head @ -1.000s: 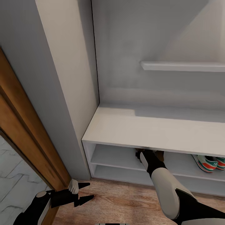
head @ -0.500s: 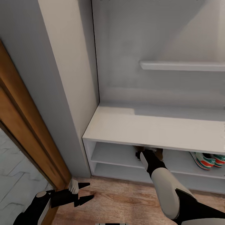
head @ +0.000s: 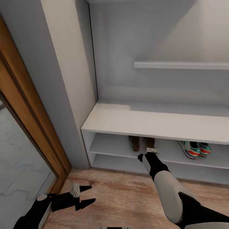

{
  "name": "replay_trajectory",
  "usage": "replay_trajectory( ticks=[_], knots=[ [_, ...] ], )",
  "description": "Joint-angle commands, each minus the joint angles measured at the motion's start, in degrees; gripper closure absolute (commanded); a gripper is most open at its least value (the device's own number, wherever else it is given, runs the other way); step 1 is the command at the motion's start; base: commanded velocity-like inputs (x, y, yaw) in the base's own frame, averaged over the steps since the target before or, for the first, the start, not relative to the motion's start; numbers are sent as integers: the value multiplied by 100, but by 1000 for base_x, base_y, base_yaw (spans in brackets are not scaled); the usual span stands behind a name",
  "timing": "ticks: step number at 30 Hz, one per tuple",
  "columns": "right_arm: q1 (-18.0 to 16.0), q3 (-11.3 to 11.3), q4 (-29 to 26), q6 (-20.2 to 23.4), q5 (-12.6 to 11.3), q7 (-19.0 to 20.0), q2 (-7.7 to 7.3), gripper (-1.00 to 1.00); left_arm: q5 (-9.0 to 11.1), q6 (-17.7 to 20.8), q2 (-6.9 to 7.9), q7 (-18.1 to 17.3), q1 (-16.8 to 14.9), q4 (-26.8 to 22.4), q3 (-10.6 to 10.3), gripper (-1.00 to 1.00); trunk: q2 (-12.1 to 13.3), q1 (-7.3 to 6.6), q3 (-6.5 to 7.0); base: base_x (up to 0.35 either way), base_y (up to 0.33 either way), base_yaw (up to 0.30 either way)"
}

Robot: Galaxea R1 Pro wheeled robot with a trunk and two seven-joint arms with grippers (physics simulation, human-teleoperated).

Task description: Pick up the two gym shoes and the two sandals from the corridor floor and place them onto the hallstand (shoe rack) in the corridor, making sure they are on the rack and not on the floor. Arrange them so the two gym shoes are next to each other and the two sandals are next to each other.

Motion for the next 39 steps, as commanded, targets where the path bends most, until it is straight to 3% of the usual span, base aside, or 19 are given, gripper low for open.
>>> replay_trajectory(
  ticks=[1,27,39],
  knots=[
    [-4,-34,-9,33,60,12,7,-100,-10,31,-1,-25,-2,-3,11,-100,-2,-4,-5,-314,-168,0],
    [2,-21,35,7,65,23,7,-100,-10,31,4,-12,-2,17,63,-100,-2,-4,-5,-309,-167,0],
    [12,-23,40,-3,79,28,7,-100,-10,29,5,19,-2,20,64,-100,-2,-4,-5,-50,-27,0]
  ],
)
